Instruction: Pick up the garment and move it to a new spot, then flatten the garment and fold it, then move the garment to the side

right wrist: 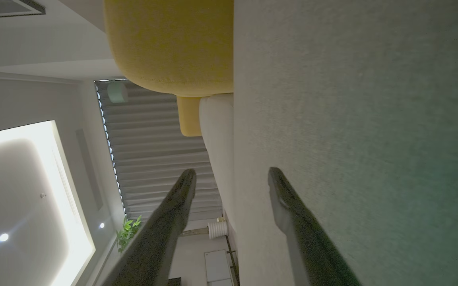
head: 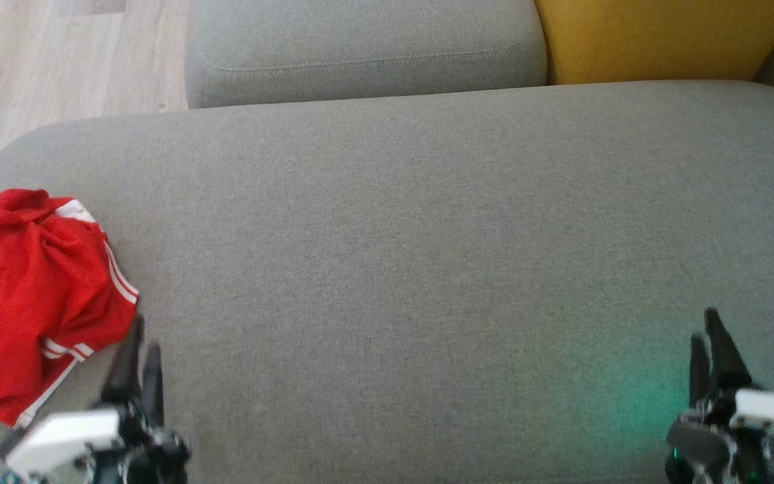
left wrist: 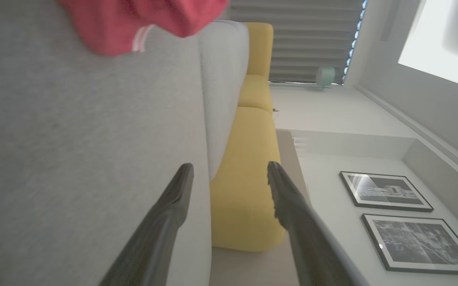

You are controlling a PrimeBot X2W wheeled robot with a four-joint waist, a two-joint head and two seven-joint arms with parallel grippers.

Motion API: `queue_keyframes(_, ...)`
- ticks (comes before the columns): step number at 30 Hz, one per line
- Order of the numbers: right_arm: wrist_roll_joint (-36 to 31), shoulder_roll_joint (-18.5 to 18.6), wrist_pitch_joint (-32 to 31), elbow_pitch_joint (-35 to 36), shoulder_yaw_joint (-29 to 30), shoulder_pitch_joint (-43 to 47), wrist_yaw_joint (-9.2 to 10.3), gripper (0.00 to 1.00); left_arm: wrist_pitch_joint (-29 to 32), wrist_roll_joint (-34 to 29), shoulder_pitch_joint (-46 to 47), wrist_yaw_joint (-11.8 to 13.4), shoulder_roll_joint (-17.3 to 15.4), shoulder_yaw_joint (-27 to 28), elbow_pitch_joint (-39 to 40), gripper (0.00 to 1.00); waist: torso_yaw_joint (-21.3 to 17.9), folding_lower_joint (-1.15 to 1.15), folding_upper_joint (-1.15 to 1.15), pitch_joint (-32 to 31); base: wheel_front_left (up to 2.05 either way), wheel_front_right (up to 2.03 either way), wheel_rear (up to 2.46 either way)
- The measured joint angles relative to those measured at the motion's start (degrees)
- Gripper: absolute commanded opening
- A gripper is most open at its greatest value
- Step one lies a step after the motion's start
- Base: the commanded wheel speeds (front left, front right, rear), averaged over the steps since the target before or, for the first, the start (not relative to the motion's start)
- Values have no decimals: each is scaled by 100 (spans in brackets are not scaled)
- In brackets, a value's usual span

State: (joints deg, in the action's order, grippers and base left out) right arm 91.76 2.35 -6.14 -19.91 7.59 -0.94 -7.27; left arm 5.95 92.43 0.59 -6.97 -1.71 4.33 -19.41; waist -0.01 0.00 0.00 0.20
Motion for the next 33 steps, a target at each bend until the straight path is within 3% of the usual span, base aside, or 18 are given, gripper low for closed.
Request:
queue_keyframes(14,-291,-7,182,3,-107,120,2,100,-202,-123,-141,1,16,2,9,100,-14,0,0,-6,0,0,0)
queue_keyframes(33,-2187,-7,498,383,-49,-129,2,100,-509,-877,27,42,15,394,433,100,2,0,0,-8,0,0,0)
